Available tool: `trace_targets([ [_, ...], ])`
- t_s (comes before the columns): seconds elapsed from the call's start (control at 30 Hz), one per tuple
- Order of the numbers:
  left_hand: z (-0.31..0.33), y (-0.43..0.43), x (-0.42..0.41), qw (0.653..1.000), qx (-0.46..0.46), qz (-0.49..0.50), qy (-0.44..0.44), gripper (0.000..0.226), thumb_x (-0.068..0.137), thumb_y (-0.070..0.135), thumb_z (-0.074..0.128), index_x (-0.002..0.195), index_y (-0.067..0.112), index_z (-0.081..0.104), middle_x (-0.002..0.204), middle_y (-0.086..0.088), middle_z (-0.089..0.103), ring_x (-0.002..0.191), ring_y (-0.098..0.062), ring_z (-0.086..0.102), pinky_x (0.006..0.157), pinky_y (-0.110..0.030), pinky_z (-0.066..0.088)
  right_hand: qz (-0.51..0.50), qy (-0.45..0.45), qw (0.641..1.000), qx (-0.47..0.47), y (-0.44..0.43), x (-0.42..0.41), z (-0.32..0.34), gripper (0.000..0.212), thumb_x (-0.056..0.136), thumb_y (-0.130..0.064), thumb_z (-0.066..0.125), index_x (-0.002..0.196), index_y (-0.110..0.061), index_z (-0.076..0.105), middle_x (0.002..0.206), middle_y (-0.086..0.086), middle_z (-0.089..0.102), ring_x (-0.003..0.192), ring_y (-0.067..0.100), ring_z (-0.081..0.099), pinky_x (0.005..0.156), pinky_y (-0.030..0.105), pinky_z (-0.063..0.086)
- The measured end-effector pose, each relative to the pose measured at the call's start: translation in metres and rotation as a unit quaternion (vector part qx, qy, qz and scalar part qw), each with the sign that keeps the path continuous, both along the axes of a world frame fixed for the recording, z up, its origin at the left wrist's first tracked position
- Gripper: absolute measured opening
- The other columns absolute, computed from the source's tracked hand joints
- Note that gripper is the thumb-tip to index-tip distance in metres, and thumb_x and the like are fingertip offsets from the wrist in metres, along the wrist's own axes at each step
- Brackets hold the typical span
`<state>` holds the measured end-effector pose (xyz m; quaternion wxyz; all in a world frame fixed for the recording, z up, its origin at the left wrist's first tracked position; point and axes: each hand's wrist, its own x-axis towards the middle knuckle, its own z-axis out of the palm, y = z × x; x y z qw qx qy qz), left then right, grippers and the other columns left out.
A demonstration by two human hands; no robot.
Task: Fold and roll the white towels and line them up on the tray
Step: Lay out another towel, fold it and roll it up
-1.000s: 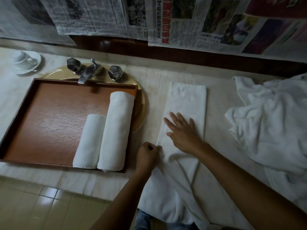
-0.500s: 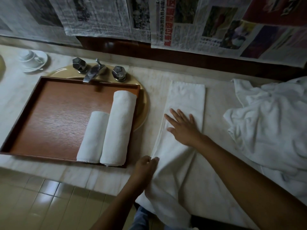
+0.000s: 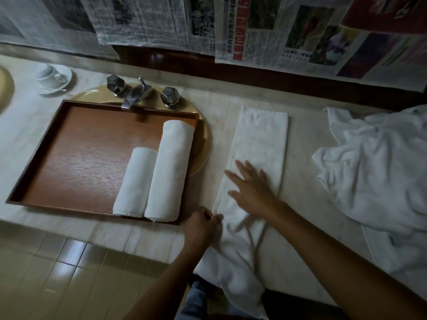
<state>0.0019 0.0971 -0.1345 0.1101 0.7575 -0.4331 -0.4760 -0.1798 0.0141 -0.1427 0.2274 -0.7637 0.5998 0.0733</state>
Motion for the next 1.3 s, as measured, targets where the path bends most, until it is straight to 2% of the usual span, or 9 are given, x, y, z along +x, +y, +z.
trace_targets([
  [0.27, 0.019, 0.001, 0.006, 0.934, 0.144, 0.134, 0.299, 0.014, 0.095, 0.016, 0.072, 0.092, 0.002, 0.068, 0.085, -0.018, 0.067, 0.067, -0.024, 0.065, 0.057, -0.028, 0.052, 0.009, 0.033, 0.999, 0.028, -0.021, -0.016, -0.012, 0.066, 0.102, -0.065, 0.034, 0.158, -0.055, -0.001, 0.169, -0.014, -0.022, 0.156, 0.023, -0.023, 0.121, 0.065, -0.005],
  [0.43, 0.008, 0.012, 0.015, 0.965, 0.076, 0.122, 0.217, 0.022, 0.095, 0.019, 0.074, 0.083, 0.007, 0.060, 0.068, -0.004, 0.063, 0.049, -0.011, 0.058, 0.046, -0.022, 0.043, 0.011, 0.034, 0.999, 0.035, -0.045, -0.023, -0.012, 0.068, 0.102, -0.061, 0.041, 0.157, -0.056, 0.002, 0.169, -0.015, -0.022, 0.156, 0.024, -0.021, 0.120, 0.067, -0.004],
  [0.57, 0.007, 0.016, 0.017, 0.964, 0.044, 0.132, 0.225, 0.027, 0.093, 0.026, 0.077, 0.087, 0.004, 0.062, 0.067, -0.005, 0.066, 0.058, -0.015, 0.061, 0.054, -0.030, 0.047, 0.012, 0.035, 0.999, 0.035, -0.049, -0.022, -0.009, 0.067, 0.103, -0.061, 0.040, 0.158, -0.055, 0.003, 0.169, -0.015, -0.021, 0.156, 0.023, -0.021, 0.121, 0.066, -0.004],
  [0.7, -0.004, 0.020, 0.026, 0.996, -0.025, 0.043, 0.072, 0.033, 0.094, 0.037, 0.072, 0.084, 0.007, 0.064, 0.077, -0.012, 0.070, 0.070, -0.024, 0.066, 0.064, -0.044, 0.055, 0.009, 0.034, 0.999, 0.023, -0.047, -0.022, -0.010, 0.067, 0.102, -0.061, 0.043, 0.158, -0.054, 0.007, 0.170, -0.014, -0.017, 0.157, 0.023, -0.018, 0.121, 0.066, -0.001],
  [0.8, -0.006, 0.019, 0.025, 0.999, -0.040, -0.002, 0.000, 0.030, 0.093, 0.037, 0.073, 0.079, 0.015, 0.060, 0.072, -0.003, 0.067, 0.066, -0.018, 0.063, 0.056, -0.030, 0.044, 0.012, 0.038, 0.999, 0.023, -0.047, -0.022, -0.009, 0.067, 0.102, -0.061, 0.043, 0.159, -0.053, 0.007, 0.170, -0.014, -0.017, 0.157, 0.023, -0.017, 0.121, 0.065, -0.001],
  [0.93, -0.005, 0.015, 0.022, 0.998, -0.048, -0.022, -0.030, 0.026, 0.092, 0.039, 0.074, 0.083, 0.017, 0.063, 0.076, -0.001, 0.068, 0.070, -0.018, 0.066, 0.064, -0.034, 0.054, 0.001, 0.044, 0.999, -0.007, -0.035, -0.008, 0.001, 0.069, 0.104, -0.048, 0.048, 0.162, -0.044, 0.010, 0.172, 0.000, -0.011, 0.158, 0.029, -0.012, 0.122, 0.064, 0.002],
  [1.07, -0.007, 0.018, 0.022, 0.999, -0.048, -0.018, -0.018, 0.024, 0.094, 0.038, 0.072, 0.085, 0.018, 0.063, 0.078, -0.002, 0.068, 0.071, -0.019, 0.066, 0.065, -0.033, 0.055, 0.010, -0.002, 0.998, -0.059, 0.014, 0.014, 0.005, 0.064, 0.101, -0.038, 0.053, 0.160, -0.036, 0.026, 0.170, 0.006, 0.013, 0.156, 0.030, 0.010, 0.123, 0.058, 0.017],
  [1.17, -0.006, 0.019, 0.021, 0.999, -0.034, -0.009, 0.036, 0.019, 0.099, 0.032, 0.067, 0.093, 0.014, 0.063, 0.084, -0.004, 0.069, 0.074, -0.020, 0.067, 0.069, -0.037, 0.058, 0.010, 0.035, 0.999, 0.005, 0.025, 0.014, -0.005, 0.065, 0.105, -0.045, 0.045, 0.161, -0.043, 0.012, 0.172, -0.003, -0.007, 0.158, 0.025, -0.006, 0.121, 0.065, 0.013],
  [1.3, 0.004, 0.021, 0.022, 0.974, 0.096, -0.022, 0.203, 0.022, 0.103, 0.029, 0.062, 0.100, 0.007, 0.064, 0.086, -0.006, 0.063, 0.075, -0.019, 0.060, 0.065, -0.030, 0.048, 0.023, 0.037, 0.999, 0.019, 0.003, 0.001, -0.012, 0.068, 0.106, -0.044, 0.044, 0.159, -0.051, 0.002, 0.170, -0.011, -0.019, 0.157, 0.022, -0.017, 0.120, 0.069, 0.004],
])
